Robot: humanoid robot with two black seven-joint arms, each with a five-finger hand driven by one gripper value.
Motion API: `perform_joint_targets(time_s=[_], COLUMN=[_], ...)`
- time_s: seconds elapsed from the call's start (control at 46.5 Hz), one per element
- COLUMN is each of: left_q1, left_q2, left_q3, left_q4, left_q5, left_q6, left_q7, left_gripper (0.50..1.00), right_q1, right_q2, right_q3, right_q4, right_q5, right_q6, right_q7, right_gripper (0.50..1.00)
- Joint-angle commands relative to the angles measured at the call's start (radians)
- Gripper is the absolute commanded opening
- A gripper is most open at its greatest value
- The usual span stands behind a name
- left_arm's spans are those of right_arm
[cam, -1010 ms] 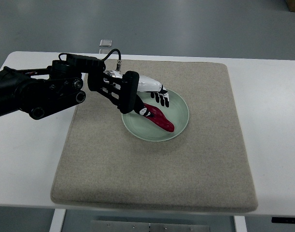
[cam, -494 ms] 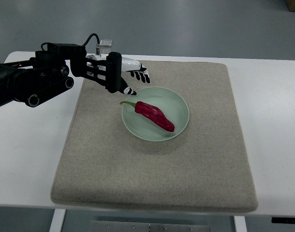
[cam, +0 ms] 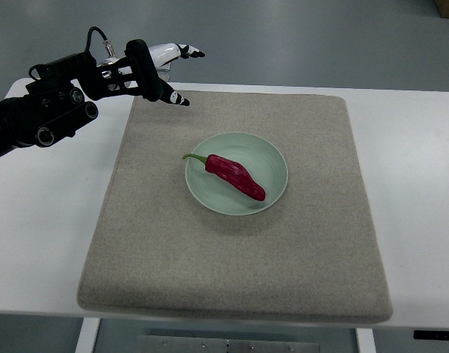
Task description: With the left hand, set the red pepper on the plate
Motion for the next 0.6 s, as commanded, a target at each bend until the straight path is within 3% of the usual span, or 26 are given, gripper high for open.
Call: perform_joint_targets(time_s=[0.0,0.322,0.58], left_q1=[0.000,0.045,0.092], left_q2=[0.000,-0.049,-0.097], left_q3=[0.002,-0.031,-0.227], left_q4=[0.000,0.077,0.187], left_q5=[-0.129,-0.732,-0.901], left_q6=[0.056,0.079,0.069], left_q7=[0.001,0.008,0.038], left_gripper=[0.947,0.947,0.949], right_q1=[0.000,0.000,0.000], right_q2=[0.000,0.000,0.000], right_q3=[0.000,0.001,0.000], right_q4=[0.000,0.000,0.000], right_q5=[0.000,0.000,0.000], right_q6=[0.000,0.000,0.000], right_q7=[0.000,0.000,0.000], right_gripper=[0.928,0.928,0.928])
